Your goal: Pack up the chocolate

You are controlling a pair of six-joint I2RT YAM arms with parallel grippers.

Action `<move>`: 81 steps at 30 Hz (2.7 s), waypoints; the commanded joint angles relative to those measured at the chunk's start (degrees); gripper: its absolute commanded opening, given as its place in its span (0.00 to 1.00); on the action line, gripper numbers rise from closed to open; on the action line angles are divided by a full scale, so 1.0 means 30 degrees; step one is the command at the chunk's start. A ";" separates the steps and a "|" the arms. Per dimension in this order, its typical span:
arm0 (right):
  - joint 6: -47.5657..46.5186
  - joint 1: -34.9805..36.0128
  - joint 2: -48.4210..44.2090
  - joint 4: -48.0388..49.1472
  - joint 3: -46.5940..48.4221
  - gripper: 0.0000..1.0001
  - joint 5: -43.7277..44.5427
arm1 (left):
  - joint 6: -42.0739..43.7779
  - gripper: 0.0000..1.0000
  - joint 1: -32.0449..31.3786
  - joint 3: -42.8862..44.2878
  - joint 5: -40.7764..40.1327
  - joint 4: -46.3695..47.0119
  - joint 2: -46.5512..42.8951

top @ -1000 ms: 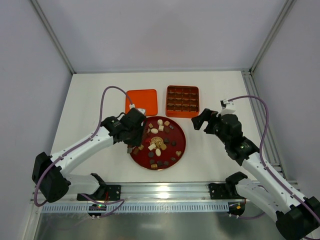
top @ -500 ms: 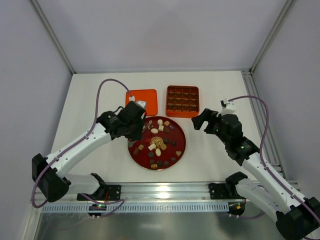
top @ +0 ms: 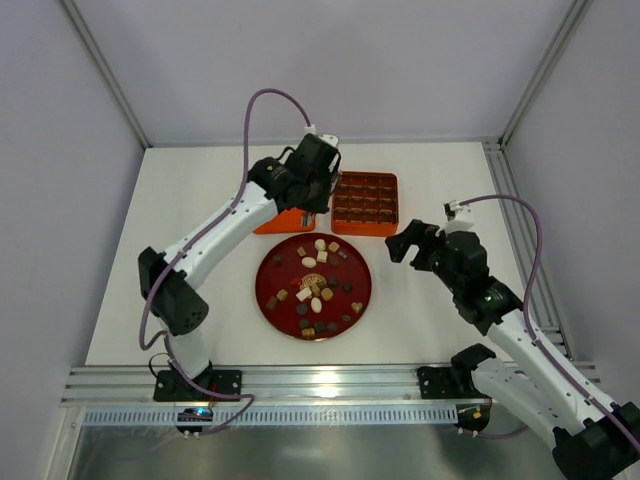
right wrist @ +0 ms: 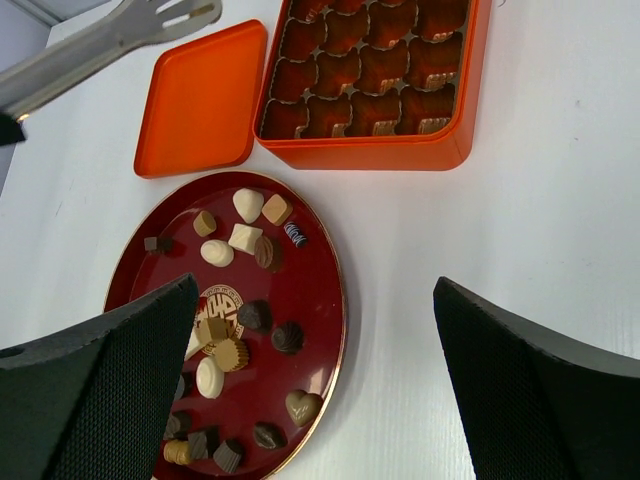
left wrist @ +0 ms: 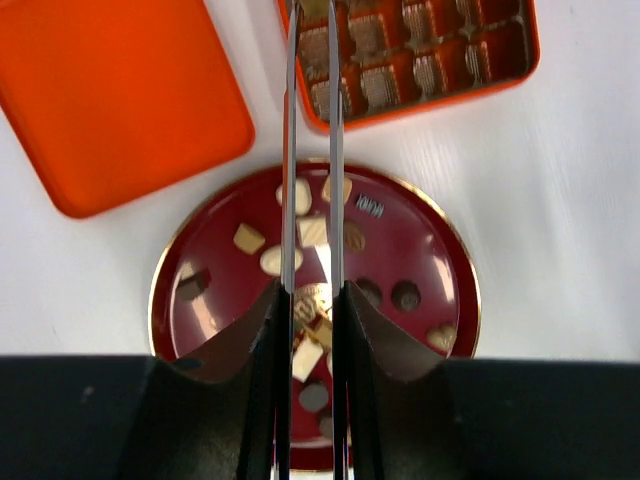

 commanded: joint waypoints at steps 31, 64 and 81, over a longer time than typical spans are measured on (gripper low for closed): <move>-0.0206 0.0034 -0.1992 -0.1538 0.0782 1.00 0.0885 | 0.1667 0.16 0.1627 0.7847 0.0590 0.0882 0.8929; -0.0089 0.0063 -0.1963 -0.1363 0.0606 1.00 0.0798 | 0.1492 0.37 0.1627 0.7939 0.1117 0.0151 0.6501; -0.0118 0.0063 -0.1582 -0.0572 -0.0097 1.00 0.0535 | 0.0145 0.38 0.0573 -0.4623 0.1205 0.0501 -0.3897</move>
